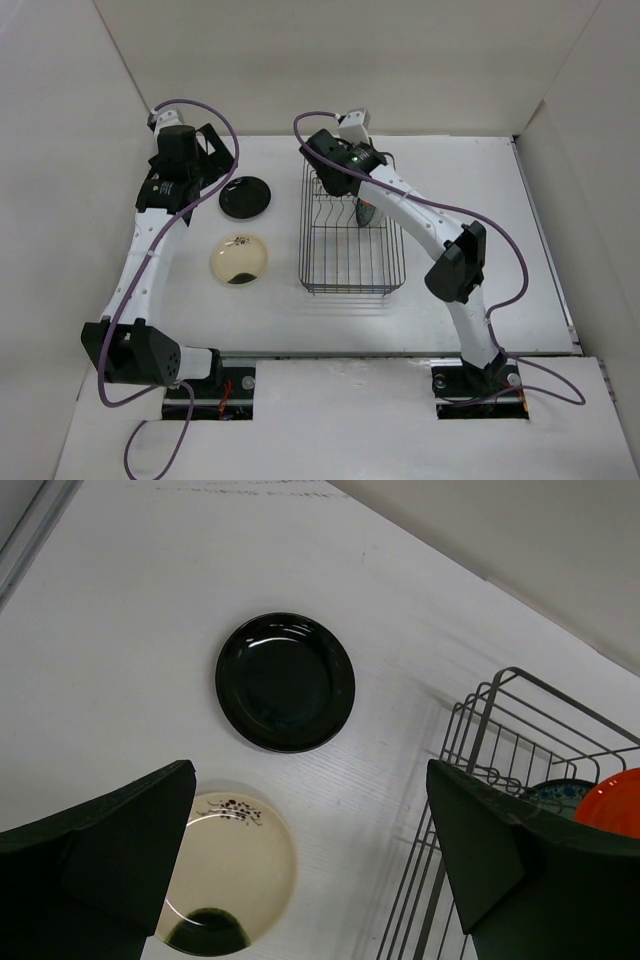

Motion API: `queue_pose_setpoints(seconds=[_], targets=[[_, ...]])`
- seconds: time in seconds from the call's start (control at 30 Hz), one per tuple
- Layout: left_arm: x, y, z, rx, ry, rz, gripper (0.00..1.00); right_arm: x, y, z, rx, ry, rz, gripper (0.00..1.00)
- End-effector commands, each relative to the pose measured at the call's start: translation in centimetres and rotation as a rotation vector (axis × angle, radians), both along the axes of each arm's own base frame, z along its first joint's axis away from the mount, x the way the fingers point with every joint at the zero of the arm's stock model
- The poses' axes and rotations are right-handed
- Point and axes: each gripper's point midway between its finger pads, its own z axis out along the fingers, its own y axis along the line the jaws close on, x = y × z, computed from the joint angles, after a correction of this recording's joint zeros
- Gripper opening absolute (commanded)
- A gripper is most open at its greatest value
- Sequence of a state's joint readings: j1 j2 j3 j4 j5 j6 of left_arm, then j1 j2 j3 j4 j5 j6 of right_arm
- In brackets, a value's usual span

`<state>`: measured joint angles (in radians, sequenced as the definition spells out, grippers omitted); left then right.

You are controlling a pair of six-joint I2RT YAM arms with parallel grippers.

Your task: Load the plates into the dish rack

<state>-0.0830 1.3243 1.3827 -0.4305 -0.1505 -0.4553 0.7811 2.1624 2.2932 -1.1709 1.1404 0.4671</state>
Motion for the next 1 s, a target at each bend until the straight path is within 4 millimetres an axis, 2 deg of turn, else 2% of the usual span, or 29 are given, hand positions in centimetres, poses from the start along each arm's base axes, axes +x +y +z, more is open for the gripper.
queue_pose_setpoints(seconds=[0.0,0.23,0.37,0.63,0.73,0.8,0.97], targets=[[-0.4,0.0,2.9,-0.017,-0.084,0.0,1.0,0.6,0.9,1.1,0.033,-0.066,-0.003,0.0],[-0.4,0.0,2.9,-0.017,-0.084,0.0,1.0,1.2,1.1,-0.9,0.018,-0.038,-0.006,0.0],[-0.5,-0.3,2.5,-0.025,-0.074,-0.017,1.0,1.2,1.1,-0.9,0.017,-0.038,-0.006,0.0],[-0.4,-0.5,2.7,-0.03,-0.083,-0.025,1.0,1.1,-0.5,-0.4,0.001,-0.044,-0.034,0.0],[-0.4,-0.5,2.7,-0.03,-0.083,-0.025,1.0,0.8,-0.7,0.2,0.008,-0.052,-0.034,0.0],[-0.4,-0.5,2.7,-0.03,-0.083,-0.025,1.0,0.5,-1.0,1.4,0.027,-0.071,-0.034,0.0],[-0.4,-0.5,2.7,-0.03,-0.083,-0.025,1.0,0.4,-1.3,2.0,0.029,-0.085,-0.04,0.0]])
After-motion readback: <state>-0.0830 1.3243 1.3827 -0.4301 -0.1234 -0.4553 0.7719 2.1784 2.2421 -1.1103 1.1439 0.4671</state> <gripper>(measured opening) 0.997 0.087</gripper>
